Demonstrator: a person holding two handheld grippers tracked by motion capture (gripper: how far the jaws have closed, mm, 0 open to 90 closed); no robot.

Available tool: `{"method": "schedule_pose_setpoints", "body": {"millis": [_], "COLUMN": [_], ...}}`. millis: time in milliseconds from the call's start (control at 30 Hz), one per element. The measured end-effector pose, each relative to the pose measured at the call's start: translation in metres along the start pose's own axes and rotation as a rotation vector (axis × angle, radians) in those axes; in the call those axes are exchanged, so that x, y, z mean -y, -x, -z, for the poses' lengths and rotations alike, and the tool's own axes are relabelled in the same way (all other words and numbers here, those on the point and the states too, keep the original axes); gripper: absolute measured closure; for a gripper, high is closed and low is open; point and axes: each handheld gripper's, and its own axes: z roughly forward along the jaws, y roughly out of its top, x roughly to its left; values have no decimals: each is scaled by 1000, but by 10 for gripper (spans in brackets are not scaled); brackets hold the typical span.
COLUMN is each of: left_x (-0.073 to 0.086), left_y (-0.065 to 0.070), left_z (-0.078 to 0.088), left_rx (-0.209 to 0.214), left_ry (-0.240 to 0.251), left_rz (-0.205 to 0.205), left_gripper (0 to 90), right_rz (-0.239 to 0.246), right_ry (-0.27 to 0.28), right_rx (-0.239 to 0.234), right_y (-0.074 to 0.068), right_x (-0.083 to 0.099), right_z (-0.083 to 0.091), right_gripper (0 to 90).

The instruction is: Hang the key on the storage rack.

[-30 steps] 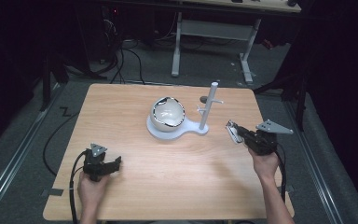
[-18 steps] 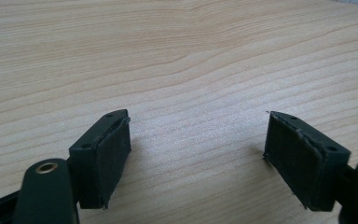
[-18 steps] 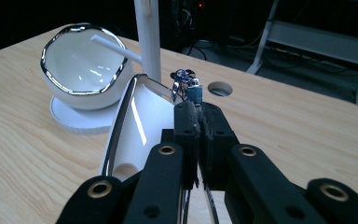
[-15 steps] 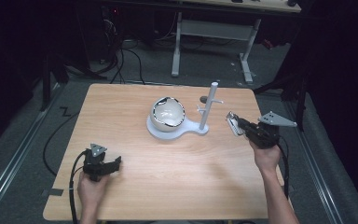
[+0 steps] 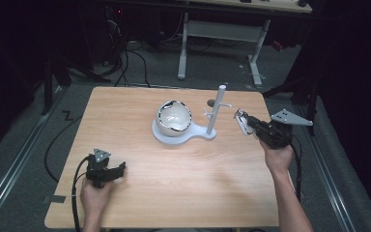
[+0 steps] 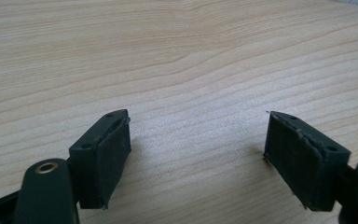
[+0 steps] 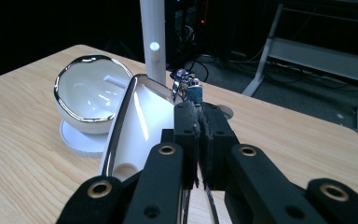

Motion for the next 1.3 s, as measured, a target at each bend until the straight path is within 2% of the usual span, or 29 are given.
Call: {"method": "schedule_pose_setpoints", "body": {"millis": [167,633,1000,1300], "left_x": [0,0,0,0], "left_y": [0,0,0,0], "left_z": [0,0,0,0], "left_rx": [0,2,3,3], "left_ry": [0,2,2,2], "left_rz": [0,2,3,3], "left_gripper": [229,229,228,228], "right_rz": [-4,26,46,50], "right_ry": [13,17,15,-10], "right_rx": [-19,-21,-25,-35], "right_y": [-2,-10,-16,-21], "right_x": [-8,-29,-34,-29], "right_z": [-1,-6,-9,-17], "right_gripper": [866,865,866,865]}}
